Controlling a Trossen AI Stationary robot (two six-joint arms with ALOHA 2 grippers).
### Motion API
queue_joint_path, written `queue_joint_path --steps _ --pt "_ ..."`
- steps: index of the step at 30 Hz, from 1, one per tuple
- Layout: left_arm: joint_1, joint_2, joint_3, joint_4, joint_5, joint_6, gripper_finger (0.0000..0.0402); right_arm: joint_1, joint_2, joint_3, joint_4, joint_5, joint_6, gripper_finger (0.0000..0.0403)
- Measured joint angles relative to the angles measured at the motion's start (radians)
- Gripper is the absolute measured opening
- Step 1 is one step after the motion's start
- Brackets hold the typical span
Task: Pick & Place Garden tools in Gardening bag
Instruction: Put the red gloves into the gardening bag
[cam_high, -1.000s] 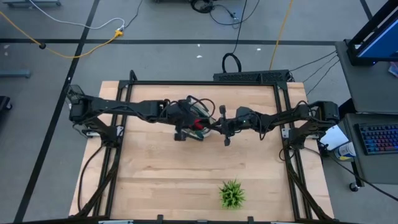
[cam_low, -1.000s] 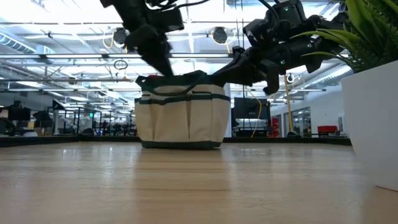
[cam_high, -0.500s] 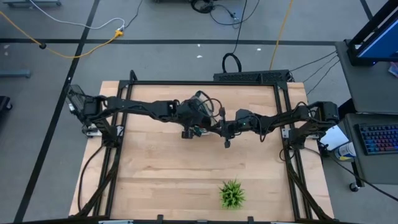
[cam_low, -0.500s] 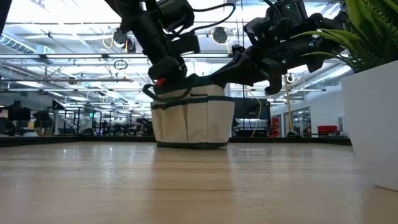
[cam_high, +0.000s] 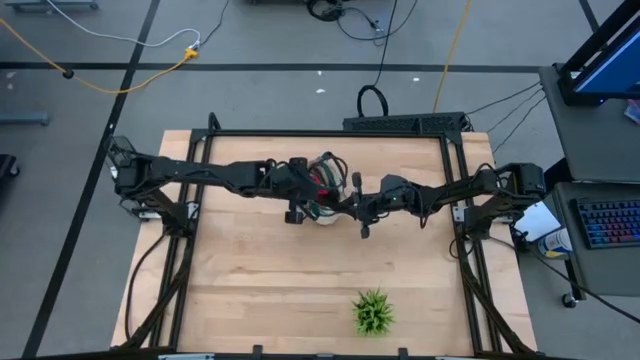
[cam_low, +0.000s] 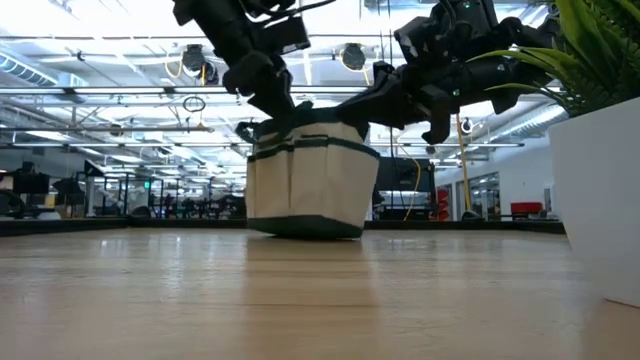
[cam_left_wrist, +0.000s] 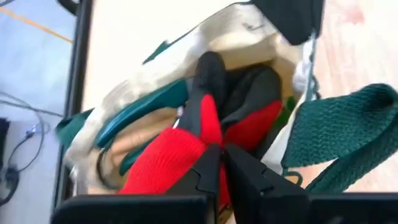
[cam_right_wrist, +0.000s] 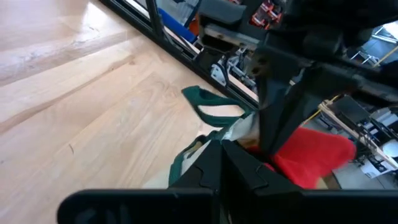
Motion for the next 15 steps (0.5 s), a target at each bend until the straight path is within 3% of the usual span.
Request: queue_joint_path --steps 10,15 --pt "-0.015 -0.002 0.0 -0.013 -0.033 -0.013 0.0123 0.028 -0.001 0.001 -0.02 0.009 0.067 0.0001" --pt "-0.065 -0.024 0.003 -0.007 -0.119 -0.006 0.015 0.055 -0.001 0.001 -0.03 0.008 0.108 0.0021"
